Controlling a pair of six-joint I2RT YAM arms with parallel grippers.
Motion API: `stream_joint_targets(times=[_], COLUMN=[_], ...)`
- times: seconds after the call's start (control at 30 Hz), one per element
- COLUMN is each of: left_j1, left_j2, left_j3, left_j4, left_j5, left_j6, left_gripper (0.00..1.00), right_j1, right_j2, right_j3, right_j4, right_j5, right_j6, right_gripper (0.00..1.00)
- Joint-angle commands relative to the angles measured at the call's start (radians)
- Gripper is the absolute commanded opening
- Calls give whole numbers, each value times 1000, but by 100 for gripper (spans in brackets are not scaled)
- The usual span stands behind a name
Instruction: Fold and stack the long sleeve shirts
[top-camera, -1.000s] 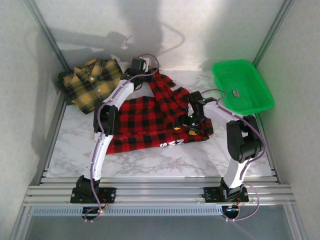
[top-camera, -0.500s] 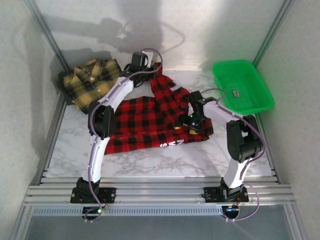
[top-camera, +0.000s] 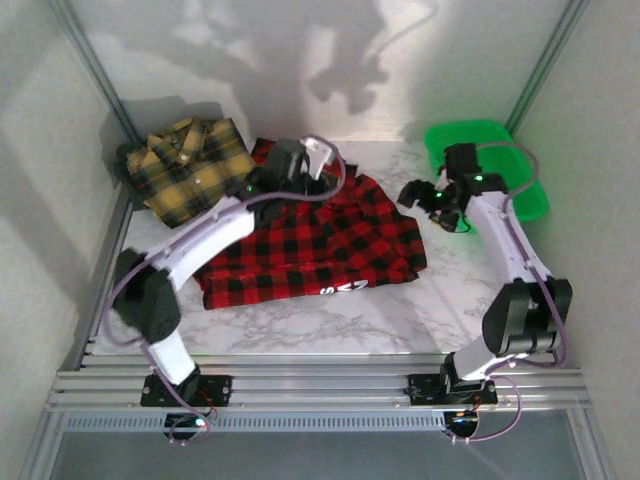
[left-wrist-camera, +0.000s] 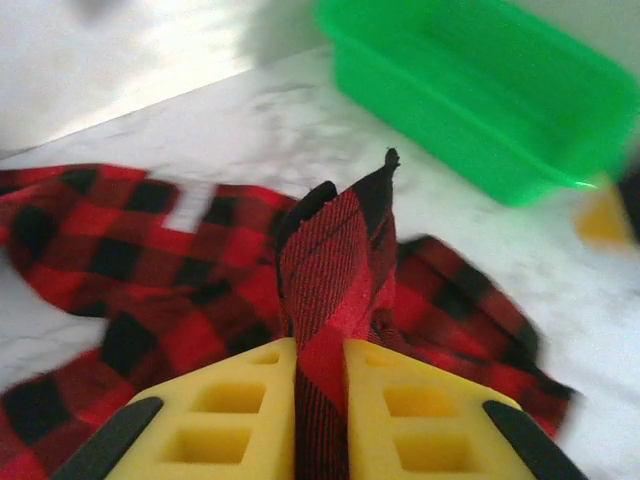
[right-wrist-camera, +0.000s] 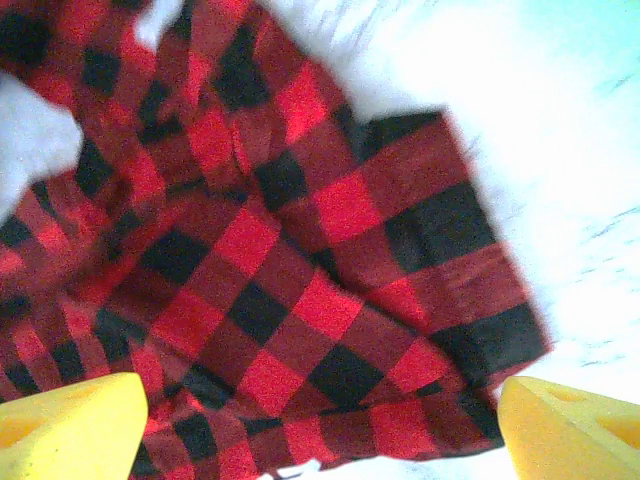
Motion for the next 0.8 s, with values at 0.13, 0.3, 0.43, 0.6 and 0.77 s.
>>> stream_joint_targets(times=[0.13,0.3,0.43,0.6,0.77], left_j1=[-224,-415,-541,-722,-776], left_j2=[-370,-474,-477,-445,-454], left_j3=[-321,-452,-449,-512,-644], left_j4=[-2,-52,-61,-60,-92], left_j5=[-61,-196,-281,-368,-441], left_j6=[-187,-287,-367,-529,-659], left_gripper=[16,17,17,16,15], right_j1=[-51,-52,-51,-22,62], right_j2=[-5,-4,-16,-42,-64], right_j3=[67,53,8,-96,-235], right_j4=[-91,-59,-48,-43,28], right_j5=[69,2,-66,-168,-229], right_j6=[-2,4,-13,-51,-30], right_gripper=[91,90,90,89,86])
